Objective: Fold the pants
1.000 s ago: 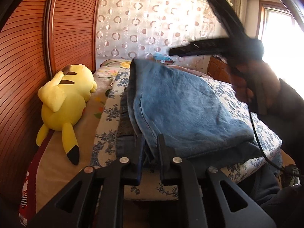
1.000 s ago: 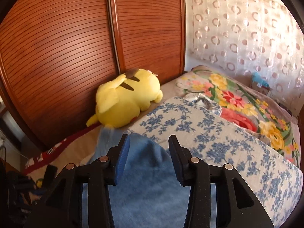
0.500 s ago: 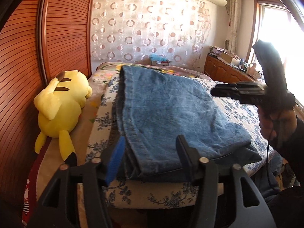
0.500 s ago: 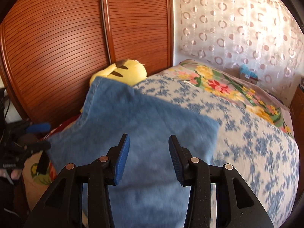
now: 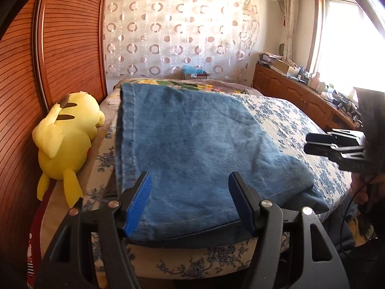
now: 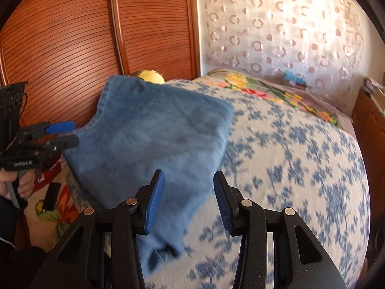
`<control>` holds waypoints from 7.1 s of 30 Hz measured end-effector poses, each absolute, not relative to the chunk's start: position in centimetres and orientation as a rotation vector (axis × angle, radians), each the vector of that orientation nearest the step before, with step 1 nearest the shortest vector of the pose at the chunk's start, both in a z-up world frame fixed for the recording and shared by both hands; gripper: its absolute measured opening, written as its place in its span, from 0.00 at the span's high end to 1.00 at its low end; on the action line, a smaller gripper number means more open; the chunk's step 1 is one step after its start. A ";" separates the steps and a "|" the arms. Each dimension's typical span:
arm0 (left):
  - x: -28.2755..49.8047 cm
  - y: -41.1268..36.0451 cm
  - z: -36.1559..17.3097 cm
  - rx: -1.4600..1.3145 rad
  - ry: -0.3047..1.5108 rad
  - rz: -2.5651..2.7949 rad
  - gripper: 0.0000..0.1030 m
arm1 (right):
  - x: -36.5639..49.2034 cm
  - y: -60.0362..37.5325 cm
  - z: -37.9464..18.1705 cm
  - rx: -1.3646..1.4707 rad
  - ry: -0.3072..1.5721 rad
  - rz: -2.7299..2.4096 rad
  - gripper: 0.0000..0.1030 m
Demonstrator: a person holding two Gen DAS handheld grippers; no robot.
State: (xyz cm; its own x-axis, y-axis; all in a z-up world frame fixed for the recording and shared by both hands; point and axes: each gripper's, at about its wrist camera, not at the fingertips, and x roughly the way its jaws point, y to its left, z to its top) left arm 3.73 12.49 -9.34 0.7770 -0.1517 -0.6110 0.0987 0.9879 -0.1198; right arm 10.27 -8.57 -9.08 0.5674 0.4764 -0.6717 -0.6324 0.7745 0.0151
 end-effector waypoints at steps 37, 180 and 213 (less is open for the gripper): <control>5.4 11.3 -13.2 -0.035 0.781 -0.117 0.36 | 3.8 -11.7 -11.7 -0.149 0.760 0.677 1.00; 12.9 -0.9 -6.5 0.080 0.708 -0.385 0.36 | 11.3 -26.9 -8.1 -0.091 0.730 0.347 0.79; 20.9 -5.3 -9.7 0.146 0.834 -0.401 0.43 | 7.7 -26.5 -13.5 -0.055 0.769 0.389 0.41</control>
State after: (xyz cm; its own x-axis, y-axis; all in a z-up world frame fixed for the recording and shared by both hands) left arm 20.87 -5.27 -9.69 0.6024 -0.2884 -0.7443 0.4013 0.9155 -0.0299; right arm 7.65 -26.46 -13.54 0.6512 0.3222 -0.6871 -0.3623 0.9275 0.0916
